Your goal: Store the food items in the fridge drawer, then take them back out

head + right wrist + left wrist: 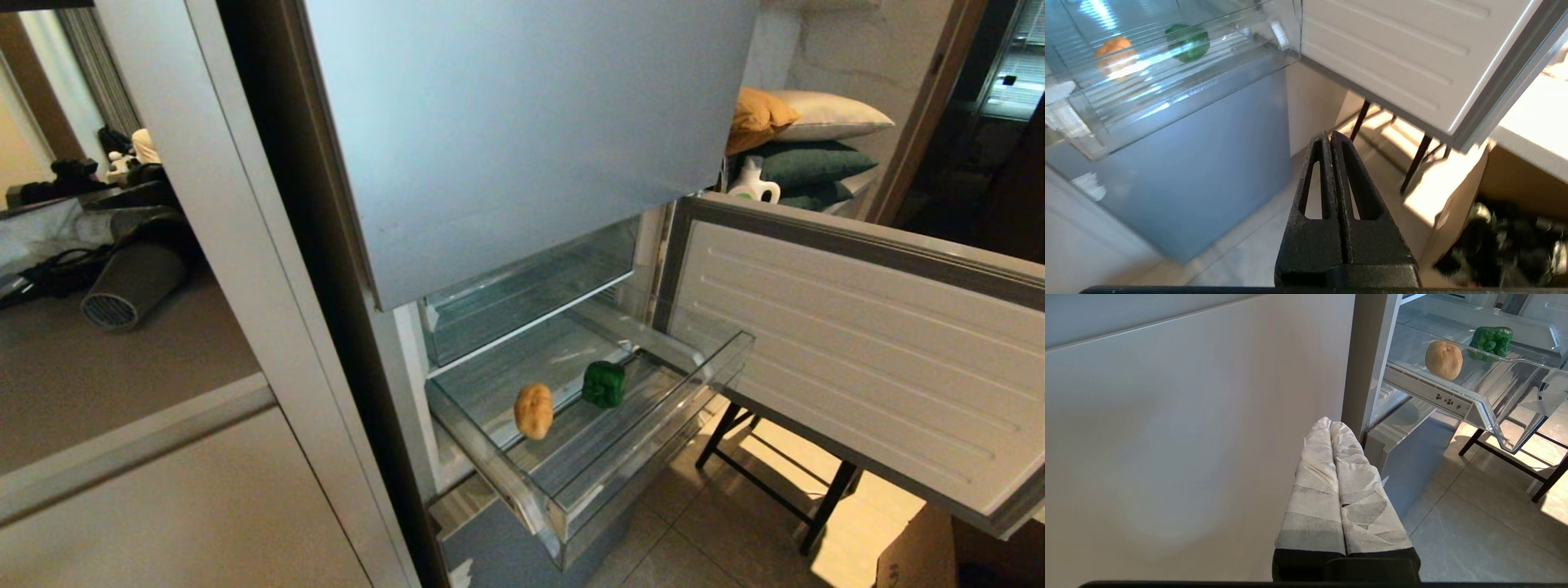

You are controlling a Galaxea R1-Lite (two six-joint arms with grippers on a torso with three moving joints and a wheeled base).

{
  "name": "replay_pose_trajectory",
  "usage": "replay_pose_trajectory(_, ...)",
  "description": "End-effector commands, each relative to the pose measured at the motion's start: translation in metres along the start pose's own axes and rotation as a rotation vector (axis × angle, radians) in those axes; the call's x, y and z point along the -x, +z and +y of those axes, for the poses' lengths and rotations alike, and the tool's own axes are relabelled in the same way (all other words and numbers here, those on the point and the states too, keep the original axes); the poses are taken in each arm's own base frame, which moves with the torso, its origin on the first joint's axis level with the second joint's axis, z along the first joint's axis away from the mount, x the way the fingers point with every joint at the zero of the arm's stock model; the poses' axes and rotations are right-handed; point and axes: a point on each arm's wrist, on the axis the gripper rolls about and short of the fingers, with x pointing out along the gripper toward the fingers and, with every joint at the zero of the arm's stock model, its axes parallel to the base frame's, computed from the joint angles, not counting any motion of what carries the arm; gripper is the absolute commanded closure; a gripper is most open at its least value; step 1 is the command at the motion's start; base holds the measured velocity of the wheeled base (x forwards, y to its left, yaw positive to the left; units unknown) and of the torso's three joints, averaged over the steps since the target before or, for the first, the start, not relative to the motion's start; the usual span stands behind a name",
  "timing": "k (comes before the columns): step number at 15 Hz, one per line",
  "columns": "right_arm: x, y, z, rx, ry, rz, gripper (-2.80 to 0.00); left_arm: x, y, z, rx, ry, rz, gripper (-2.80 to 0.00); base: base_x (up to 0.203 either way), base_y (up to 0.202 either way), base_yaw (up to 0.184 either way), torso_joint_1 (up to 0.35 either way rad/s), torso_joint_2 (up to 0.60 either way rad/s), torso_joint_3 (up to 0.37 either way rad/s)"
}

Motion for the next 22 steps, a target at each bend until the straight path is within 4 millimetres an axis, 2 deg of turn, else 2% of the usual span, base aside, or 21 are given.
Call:
replay_pose_trajectory(1, 0.003, -0.020, 0.000, 0.022, -0.001, -0.057, 0.00, 0.000, 0.000, 0.000, 0.000, 0.001, 0.000, 0.00, 0.000, 0.000, 0.000, 0.000, 0.00, 0.000)
replay_pose_trajectory(4, -0.007, -0.032, 0.000, 0.092, 0.016, -0.022, 0.00, 0.000, 0.000, 0.000, 0.000, 0.001, 0.000, 0.00, 0.000, 0.000, 0.000, 0.000, 0.00, 0.000)
replay_pose_trajectory(9, -0.018, -0.043, 0.001, 0.093, 0.015, -0.045, 0.00, 0.000, 0.000, 0.000, 0.000, 0.001, 0.000, 0.00, 0.000, 0.000, 0.000, 0.000, 0.00, 0.000)
replay_pose_trajectory(12, -0.028, -0.048, 0.002, 0.088, 0.045, -0.170, 0.00, 0.000, 0.000, 0.000, 0.000, 0.001, 0.000, 0.00, 0.000, 0.000, 0.000, 0.000, 0.00, 0.000)
replay_pose_trajectory(22, -0.030, -0.055, 0.002, 0.133, 0.072, -0.109, 0.00, 0.000, 0.000, 0.000, 0.000, 0.001, 0.000, 0.00, 0.000, 0.000, 0.000, 0.021, -0.04, -0.028)
